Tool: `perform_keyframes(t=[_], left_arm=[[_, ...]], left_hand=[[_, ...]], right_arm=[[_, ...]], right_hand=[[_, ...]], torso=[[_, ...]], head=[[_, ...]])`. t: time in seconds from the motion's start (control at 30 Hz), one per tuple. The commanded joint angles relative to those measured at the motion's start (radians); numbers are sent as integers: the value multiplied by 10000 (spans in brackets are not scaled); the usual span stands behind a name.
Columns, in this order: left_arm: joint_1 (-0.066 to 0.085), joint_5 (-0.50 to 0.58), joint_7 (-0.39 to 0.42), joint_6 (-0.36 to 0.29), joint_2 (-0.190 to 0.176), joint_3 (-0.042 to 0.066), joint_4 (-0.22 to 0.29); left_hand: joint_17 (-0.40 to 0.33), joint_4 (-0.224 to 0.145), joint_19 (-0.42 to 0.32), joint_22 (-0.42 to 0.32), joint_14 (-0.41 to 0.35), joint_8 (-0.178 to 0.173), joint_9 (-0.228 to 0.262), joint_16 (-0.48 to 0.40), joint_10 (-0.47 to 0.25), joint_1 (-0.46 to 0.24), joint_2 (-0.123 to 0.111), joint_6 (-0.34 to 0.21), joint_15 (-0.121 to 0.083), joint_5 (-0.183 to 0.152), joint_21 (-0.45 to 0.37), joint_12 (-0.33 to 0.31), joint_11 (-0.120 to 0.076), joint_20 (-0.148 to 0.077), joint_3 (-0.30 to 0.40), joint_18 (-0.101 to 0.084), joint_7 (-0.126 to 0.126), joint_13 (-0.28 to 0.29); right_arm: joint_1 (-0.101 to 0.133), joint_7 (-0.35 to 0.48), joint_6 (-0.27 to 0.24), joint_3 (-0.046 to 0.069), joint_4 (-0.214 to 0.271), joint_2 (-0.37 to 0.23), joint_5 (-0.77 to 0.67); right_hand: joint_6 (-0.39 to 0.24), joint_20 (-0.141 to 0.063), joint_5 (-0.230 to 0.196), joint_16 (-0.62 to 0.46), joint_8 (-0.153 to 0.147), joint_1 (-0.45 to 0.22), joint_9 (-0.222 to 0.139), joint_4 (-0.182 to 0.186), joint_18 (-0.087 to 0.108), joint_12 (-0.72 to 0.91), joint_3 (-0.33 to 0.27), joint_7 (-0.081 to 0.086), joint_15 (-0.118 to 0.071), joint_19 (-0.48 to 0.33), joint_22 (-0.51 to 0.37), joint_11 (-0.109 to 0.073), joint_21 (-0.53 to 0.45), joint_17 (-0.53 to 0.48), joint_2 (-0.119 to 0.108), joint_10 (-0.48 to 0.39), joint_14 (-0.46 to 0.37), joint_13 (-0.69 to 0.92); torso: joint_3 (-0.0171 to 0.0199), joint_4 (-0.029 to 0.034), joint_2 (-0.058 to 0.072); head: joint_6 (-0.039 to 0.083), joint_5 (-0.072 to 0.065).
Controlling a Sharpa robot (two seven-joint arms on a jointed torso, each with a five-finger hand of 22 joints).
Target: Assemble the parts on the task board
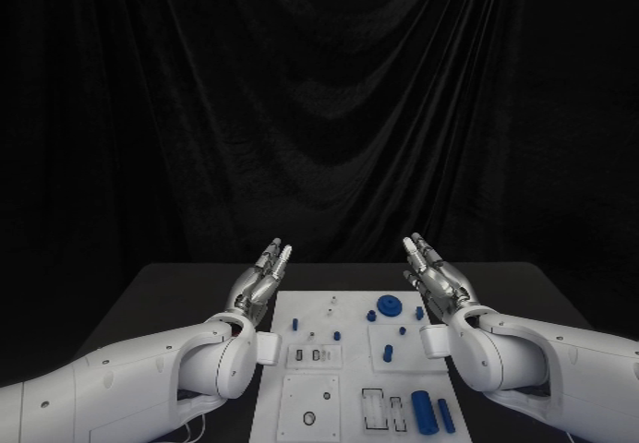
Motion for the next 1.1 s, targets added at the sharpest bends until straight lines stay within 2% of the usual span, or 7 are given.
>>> perform_keyframes(t=[0.03, 0.3, 0.6, 0.63, 0.73, 0.9, 1.1], left_arm=[[234, 787, 879, 2382, 60, -184, -104], [804, 1485, 1492, 4702, 172, -801, -376], [984, 1705, 1685, 5433, 207, -996, -461], [954, -1107, 2557, 6548, -129, -999, -1320], [954, -1158, 2552, 6548, -205, -999, -1316], [953, -1192, 2496, 6655, -244, -1000, -1404], [951, -1212, 2511, 6522, -489, -1001, -1367]], left_hand=[[-16, 156, 3, -11, 0, 70, 45, -36, 0, 677, 122, 209, 513, 154, -35, -34, 246, 587, 56, 268, 21, -10], [-16, 157, 48, 27, 0, 160, 112, -36, 133, 1197, 102, 728, 833, 692, 14, 35, 560, 857, 205, 270, 376, 55], [26, 150, 111, 57, 74, 198, 142, 4, 330, 1731, 89, 944, 952, 1439, 62, 326, 787, 939, 258, 226, 464, 140], [35, 150, 125, 62, 94, 204, 145, 12, 345, 1868, 86, 981, 965, 1665, 72, 375, 826, 959, 270, 227, 480, 146], [81, -293, 201, 91, 205, 218, 159, 51, 427, 3293, -64, 1081, 1010, 3966, 122, 605, 946, 1035, 752, 256, 556, 186], [117, -490, 246, 106, 295, 260, 179, 79, 461, 3823, -156, 1239, 1075, 4559, 152, 789, 1051, 1111, 920, 271, 701, 210], [209, -542, 350, 141, 536, 434, 244, 156, 696, 4030, -263, 1748, 1104, 4818, 219, 1249, 1190, 1177, 1035, 300, 914, 292]], right_arm=[[314, -213, 2360, -243, -17, -91, 1347], [971, -313, 4083, -868, -40, -263, 2341], [1069, -328, 4340, -961, -44, -288, 2488], [1059, -213, 5145, -963, -185, -1096, 440], [1062, -265, 5267, -963, -160, -1190, 407], [1064, -423, 5461, -963, -106, -1413, 308], [1105, -582, 5286, -962, -82, -1691, -751]], right_hand=[[265, 354, 126, -36, 75, 698, 60, 68, 158, -47, -88, 265, 706, -3, -17, 699, -36, -15, -38, -5, -2, -14], [619, 666, 410, 59, 230, 1082, 134, 27, 170, 7, 53, 612, 1017, 360, 193, 1264, 268, 44, -98, 7, 38, 14], [1284, 1076, 1387, 822, 651, 1906, 268, -328, 96, 911, 235, 1250, 1665, 1859, 564, 1955, 1110, 329, -87, 296, 755, 237], [1307, 1081, 1399, 847, 679, 1933, 271, -336, 77, 960, 232, 1273, 1679, 1929, 566, 1969, 1132, 332, -90, 301, 797, 240], [1632, 1077, 1788, 1089, 974, 2384, 326, -583, -19, 2020, 308, 1463, 1719, 2618, 607, 2321, 1367, 377, -101, 681, 1266, 415], [1800, 1085, 1960, 1121, 1152, 2766, 346, -845, -46, 2368, 372, 1563, 1739, 2898, 567, 2396, 1399, 364, -118, 663, 1448, 397], [2749, 1003, 2484, 2552, 1831, 3639, 508, -1724, -57, 3749, 566, 1829, 1828, 6219, 1033, 2509, 2836, 903, -154, 1068, 4348, 522]], torso=[[-2, 11, 41], [-2, 11, 41], [-2, 11, 41], [-31, 317, 140], [-60, 435, 102], [-40, 601, 248], [-39, 476, 287]], head=[[2, 1], [2, 1], [2, 1], [-788, -407], [-891, -544], [-1038, -603], [-1451, -456]])
